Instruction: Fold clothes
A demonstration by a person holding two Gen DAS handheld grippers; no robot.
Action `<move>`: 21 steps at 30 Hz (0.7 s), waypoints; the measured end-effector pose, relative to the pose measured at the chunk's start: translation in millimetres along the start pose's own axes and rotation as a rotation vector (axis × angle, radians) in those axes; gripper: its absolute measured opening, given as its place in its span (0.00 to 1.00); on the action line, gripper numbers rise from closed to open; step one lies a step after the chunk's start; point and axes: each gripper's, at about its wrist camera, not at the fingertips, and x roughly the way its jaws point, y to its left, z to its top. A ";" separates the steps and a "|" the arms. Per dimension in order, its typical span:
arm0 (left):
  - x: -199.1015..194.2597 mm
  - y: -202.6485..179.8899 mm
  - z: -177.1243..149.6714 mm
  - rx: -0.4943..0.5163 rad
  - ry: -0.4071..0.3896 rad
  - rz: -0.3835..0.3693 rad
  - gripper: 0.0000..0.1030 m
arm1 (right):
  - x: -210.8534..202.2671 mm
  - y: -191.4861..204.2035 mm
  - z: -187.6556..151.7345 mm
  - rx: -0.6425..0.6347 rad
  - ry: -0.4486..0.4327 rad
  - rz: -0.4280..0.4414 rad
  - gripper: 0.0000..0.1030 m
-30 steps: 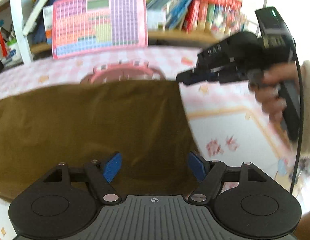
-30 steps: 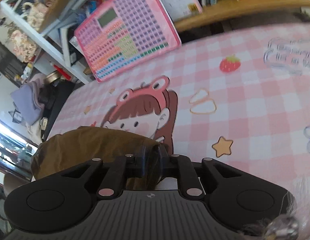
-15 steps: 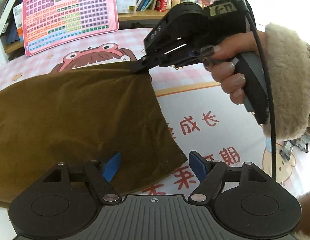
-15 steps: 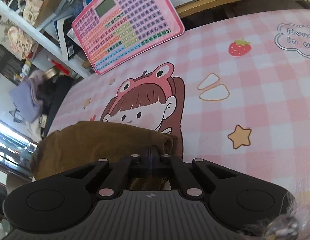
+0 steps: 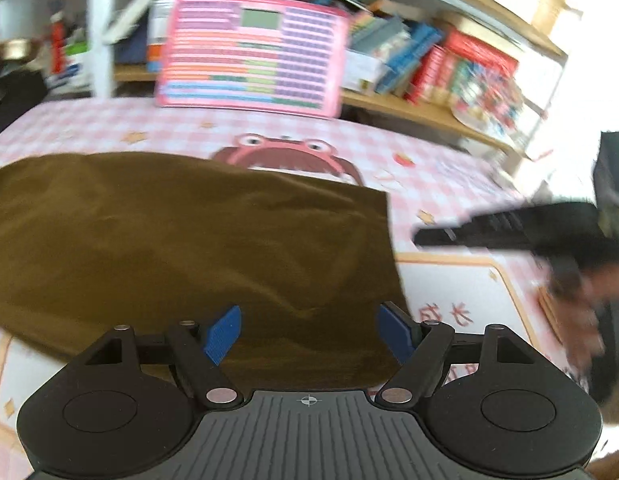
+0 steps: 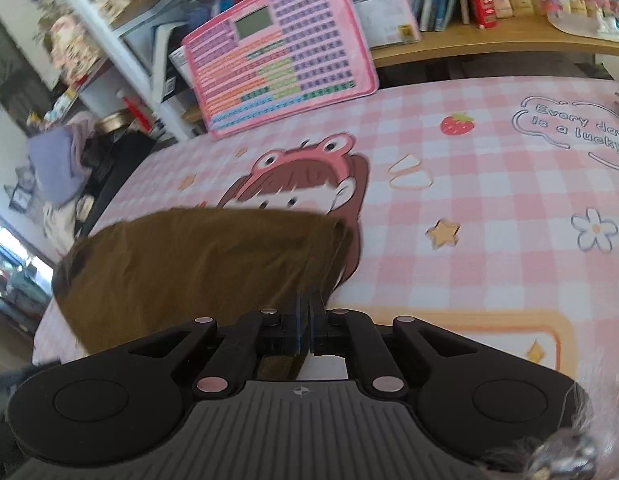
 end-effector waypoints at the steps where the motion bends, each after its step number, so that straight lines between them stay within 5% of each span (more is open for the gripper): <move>1: -2.2 4.1 -0.6 -0.016 -0.005 0.009 0.75 | -1.9 5.5 -5.9 -0.007 0.007 0.003 0.06; 9: -22.0 37.3 -7.4 -0.127 -0.028 0.040 0.75 | -6.4 49.9 -32.7 -0.162 0.032 -0.020 0.05; 21: -17.3 79.1 -0.9 -0.087 -0.001 -0.069 0.75 | -7.1 74.2 -45.2 -0.090 -0.005 -0.142 0.06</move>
